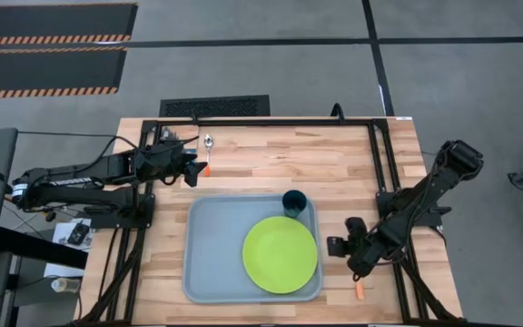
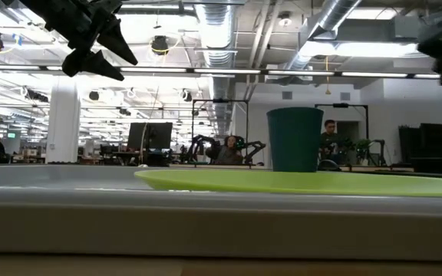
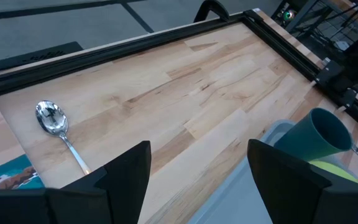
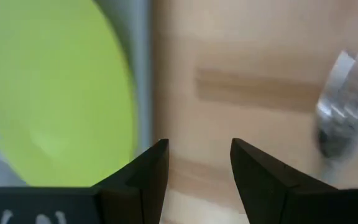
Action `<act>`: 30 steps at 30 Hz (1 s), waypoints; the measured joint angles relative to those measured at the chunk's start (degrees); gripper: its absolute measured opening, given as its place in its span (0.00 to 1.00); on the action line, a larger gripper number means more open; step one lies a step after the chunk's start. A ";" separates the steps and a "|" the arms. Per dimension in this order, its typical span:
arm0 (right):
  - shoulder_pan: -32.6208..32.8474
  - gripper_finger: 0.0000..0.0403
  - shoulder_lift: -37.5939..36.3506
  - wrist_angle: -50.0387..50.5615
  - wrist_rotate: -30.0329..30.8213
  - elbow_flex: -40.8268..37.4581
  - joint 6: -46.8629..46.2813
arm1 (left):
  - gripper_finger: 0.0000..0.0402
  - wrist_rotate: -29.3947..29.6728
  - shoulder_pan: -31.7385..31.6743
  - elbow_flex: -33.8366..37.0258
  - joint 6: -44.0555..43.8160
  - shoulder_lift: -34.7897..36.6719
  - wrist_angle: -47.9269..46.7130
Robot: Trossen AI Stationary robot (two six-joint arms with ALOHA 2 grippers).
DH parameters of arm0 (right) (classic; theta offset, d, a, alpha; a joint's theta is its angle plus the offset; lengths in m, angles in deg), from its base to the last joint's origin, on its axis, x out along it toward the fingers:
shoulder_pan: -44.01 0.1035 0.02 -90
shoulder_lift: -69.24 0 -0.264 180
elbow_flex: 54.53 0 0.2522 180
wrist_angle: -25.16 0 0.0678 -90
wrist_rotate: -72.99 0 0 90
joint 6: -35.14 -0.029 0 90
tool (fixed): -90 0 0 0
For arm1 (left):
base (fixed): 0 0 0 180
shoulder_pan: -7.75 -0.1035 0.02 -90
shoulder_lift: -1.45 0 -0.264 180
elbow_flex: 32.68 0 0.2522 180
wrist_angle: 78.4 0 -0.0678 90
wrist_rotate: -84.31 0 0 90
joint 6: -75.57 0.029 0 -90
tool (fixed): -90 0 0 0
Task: Pick and place plate/cup/fork/spoon on tray
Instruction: Put the yellow fork on the blue tray to the left of the green plate
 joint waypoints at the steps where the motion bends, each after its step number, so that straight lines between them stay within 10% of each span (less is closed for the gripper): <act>1: 0.02 0.49 -0.05 0.22 -2.48 0.00 -0.04 | 0.63 0.00 0.00 0.00 0.00 -0.02 0.00; 30: 4.61 0.48 12.51 10.58 -16.62 6.71 -5.55 | 0.63 -0.02 -0.01 0.02 0.00 -0.02 0.00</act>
